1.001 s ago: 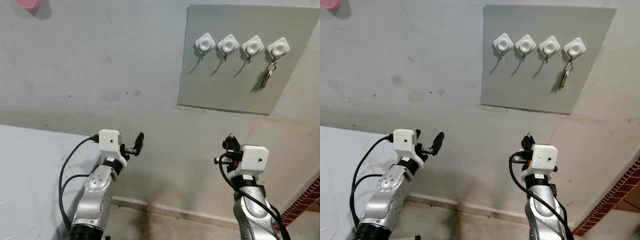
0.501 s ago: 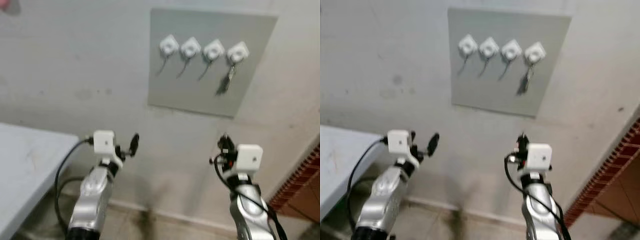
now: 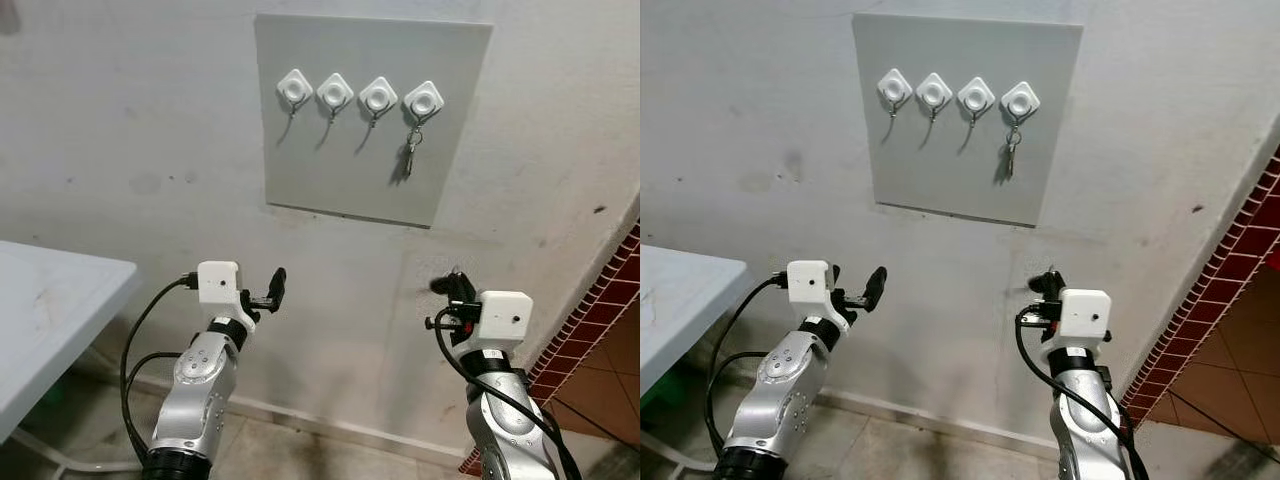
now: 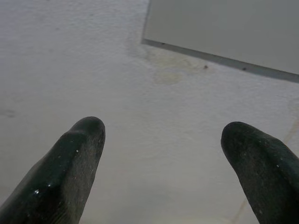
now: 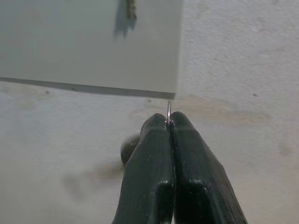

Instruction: Hang keys on a hook

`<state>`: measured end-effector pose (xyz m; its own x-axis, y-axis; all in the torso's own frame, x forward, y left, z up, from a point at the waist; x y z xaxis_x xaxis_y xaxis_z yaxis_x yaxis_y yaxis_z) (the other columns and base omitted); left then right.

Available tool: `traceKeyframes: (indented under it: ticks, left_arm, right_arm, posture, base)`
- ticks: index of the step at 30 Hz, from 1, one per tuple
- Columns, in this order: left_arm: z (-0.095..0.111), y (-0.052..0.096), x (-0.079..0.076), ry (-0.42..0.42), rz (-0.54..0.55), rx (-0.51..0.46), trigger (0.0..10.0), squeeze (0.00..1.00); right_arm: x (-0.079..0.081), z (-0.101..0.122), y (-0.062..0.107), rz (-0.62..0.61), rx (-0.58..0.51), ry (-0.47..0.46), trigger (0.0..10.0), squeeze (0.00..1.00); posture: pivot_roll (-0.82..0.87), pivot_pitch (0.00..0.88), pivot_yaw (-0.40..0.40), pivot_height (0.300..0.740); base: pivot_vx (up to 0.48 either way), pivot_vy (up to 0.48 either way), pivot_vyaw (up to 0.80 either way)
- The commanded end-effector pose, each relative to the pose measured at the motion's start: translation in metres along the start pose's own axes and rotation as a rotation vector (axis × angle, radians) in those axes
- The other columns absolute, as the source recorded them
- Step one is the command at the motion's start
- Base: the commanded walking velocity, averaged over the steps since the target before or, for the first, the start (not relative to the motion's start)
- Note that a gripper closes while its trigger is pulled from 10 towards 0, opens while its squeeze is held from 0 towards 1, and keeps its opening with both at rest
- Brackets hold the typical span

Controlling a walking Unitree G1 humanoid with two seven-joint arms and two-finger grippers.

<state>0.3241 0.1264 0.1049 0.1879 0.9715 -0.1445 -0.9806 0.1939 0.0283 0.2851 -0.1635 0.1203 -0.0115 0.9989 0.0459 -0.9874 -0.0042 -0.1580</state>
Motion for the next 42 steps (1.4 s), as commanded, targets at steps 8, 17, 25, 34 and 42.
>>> traceKeyframes:
  ticks: [8,17,25,34,42]
  left_arm:
    - [0.012,0.003,-0.007,-0.008,-0.07,-0.042,10.0,0.0]
    - [0.014,0.004,-0.007,-0.001,-0.071,-0.045,10.0,0.0]
    - [0.013,0.004,-0.006,-0.019,-0.04,-0.041,10.0,0.0]
    - [0.017,0.006,-0.009,0.0,-0.055,-0.065,10.0,0.0]
    - [0.019,0.005,-0.009,-0.003,-0.058,-0.073,10.0,0.0]
  right_arm:
    - [0.003,0.014,-0.001,0.027,-0.055,-0.027,10.0,0.0]
    - [0.002,0.013,0.0,0.033,-0.051,-0.027,10.0,0.0]
    - [0.002,0.013,0.0,0.039,-0.048,-0.026,10.0,0.0]
    - [0.003,0.012,0.001,0.052,-0.043,-0.028,10.0,0.0]
    - [0.003,0.014,0.0,0.059,-0.048,-0.031,10.0,0.0]
  posture:
    - [-0.01,0.004,-0.012,0.74]
    - [-0.01,0.0,-0.013,0.74]
    - [-0.01,0.002,-0.017,0.74]
    - [-0.01,0.007,-0.022,0.74]
    - [-0.01,0.009,-0.022,0.74]
  base:
    - [0.0,0.0,0.0]
    - [0.235,0.0,0.0]
    - [0.166,0.0,0.0]
    - [0.0,0.0,0.0]
    - [0.0,0.0,0.0]
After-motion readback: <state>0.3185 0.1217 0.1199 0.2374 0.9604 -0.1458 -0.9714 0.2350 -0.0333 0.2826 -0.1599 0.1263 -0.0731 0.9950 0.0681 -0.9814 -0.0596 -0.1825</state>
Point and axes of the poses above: a point about 5 cm out from each wrist's last joint towards the gripper, its own y axis pointing back from the gripper into the wrist, its own z axis along the axis of the wrist's last joint, x = y × z, the point moved 1 cm from there along -y, pointing out of the wrist towards the gripper, and after that the axes turned 2 degrees about -y, right-handed, at the moved point
